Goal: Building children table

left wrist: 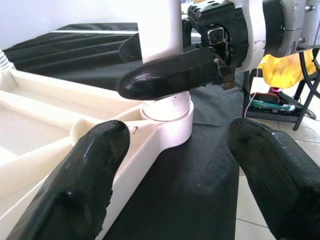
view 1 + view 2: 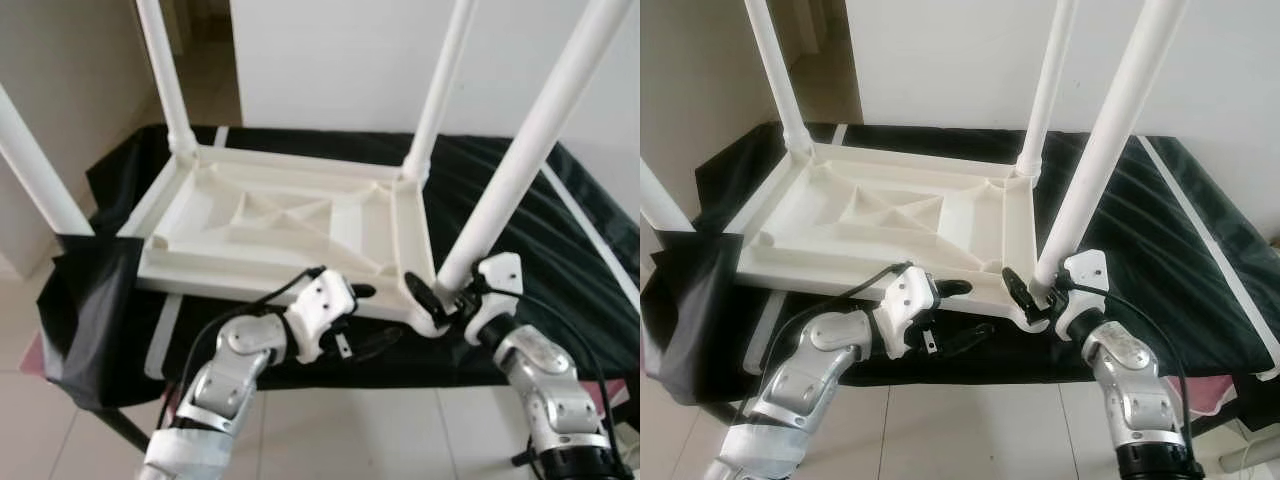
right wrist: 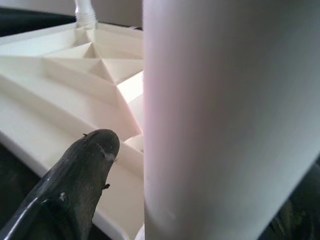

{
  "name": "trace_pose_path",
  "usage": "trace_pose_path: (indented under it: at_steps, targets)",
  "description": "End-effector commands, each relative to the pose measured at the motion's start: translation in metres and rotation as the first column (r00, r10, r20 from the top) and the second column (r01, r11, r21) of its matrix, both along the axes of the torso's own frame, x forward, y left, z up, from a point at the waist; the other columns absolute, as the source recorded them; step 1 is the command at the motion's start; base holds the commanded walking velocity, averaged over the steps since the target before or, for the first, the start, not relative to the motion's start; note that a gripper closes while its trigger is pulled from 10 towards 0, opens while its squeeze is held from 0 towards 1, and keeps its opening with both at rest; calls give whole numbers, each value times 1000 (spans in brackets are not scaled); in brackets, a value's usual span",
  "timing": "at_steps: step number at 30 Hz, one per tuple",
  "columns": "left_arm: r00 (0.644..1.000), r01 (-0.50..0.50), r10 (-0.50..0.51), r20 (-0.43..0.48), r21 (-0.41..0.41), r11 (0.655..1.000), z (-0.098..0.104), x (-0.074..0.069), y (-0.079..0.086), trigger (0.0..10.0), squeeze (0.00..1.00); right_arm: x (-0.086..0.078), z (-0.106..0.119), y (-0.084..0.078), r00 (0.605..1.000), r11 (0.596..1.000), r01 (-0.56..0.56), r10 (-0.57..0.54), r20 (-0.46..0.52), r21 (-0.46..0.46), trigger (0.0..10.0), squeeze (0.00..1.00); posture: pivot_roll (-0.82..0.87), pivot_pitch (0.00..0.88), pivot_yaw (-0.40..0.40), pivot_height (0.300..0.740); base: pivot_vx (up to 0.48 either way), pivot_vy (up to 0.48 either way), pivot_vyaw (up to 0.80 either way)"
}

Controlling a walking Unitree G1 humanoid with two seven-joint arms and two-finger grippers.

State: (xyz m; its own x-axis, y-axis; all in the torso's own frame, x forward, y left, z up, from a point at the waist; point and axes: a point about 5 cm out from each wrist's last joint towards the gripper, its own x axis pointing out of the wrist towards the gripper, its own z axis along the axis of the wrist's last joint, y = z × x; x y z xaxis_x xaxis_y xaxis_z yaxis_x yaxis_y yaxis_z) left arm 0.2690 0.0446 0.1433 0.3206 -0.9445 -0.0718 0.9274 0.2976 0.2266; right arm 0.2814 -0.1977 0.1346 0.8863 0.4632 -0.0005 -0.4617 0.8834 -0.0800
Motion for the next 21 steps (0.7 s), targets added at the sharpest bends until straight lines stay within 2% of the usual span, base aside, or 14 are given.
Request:
trace_pose_path:
  at_steps: [1,2,3,7,8,20,21]
  targets:
    - [997,-81,81,6,-13,997,1,3,3,10000,0,2,-2,-5,998,999,-47,46,-30,-12,10000,0,-10,9,-35,740,0,0,0]
    - [997,-81,81,6,-13,997,1,3,3,10000,0,2,-2,-5,998,999,-47,46,-30,-12,10000,0,-10,9,-35,740,0,0,0]
    - [996,-85,85,6,-14,996,2,3,3,10000,0,3,-2,-7,996,996,-83,82,-39,-26,8392,0,-10,11,-34,740,0,0,0]
    - [996,-88,88,5,-13,996,2,4,4,10000,0,4,-2,-9,994,994,-103,102,-39,-38,8392,0,-10,11,-34,740,0,0,0]
    - [996,-89,89,5,-14,996,2,4,4,10000,0,3,-3,-10,993,993,-111,109,-46,-39,0,0,-10,17,-33,740,0,0,0]
    - [996,-92,92,1,-13,996,2,3,4,10000,0,-2,-11,-12,987,989,-142,139,-79,-35,0,0,-16,19,-29,740,0,0,0]
    - [996,-90,90,1,-12,996,2,3,4,10000,0,-3,-11,-12,987,990,-138,135,-83,-36,1529,0,-17,19,-28,740,0,0,0]
